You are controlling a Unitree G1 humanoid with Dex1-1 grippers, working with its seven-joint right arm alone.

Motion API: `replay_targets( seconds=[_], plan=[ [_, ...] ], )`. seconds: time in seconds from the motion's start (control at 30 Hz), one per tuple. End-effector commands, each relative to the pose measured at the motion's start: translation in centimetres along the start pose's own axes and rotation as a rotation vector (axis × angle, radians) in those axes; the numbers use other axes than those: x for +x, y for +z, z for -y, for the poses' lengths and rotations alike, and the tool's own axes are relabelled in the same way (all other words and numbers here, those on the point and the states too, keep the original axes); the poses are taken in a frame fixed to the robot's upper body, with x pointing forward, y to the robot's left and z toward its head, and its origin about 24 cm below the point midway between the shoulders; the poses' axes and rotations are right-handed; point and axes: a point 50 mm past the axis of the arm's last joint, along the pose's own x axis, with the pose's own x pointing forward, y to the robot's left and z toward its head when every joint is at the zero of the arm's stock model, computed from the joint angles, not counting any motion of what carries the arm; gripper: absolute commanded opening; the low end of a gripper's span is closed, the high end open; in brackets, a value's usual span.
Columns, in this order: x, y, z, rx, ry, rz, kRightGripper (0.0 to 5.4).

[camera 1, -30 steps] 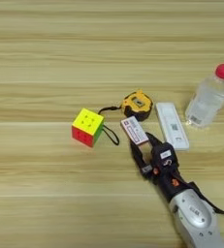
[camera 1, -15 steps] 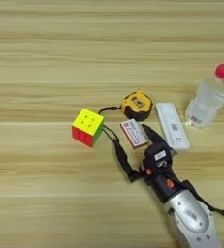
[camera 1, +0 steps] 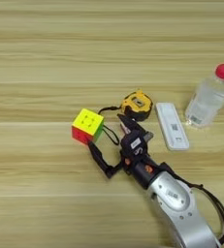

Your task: Move the objects on the table

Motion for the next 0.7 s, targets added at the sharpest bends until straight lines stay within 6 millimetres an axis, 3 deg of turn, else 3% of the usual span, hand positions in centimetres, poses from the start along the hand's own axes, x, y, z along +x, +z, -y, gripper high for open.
replay_targets(
  seconds=[0.03, 0.7],
  plan=[
    [2.3, 1.3, 0.8, -0.007, 0.016, 0.073, 5.39],
    [5.1, 0.6, 0.1, 0.004, 0.127, 0.039, 5.39]
  ],
)
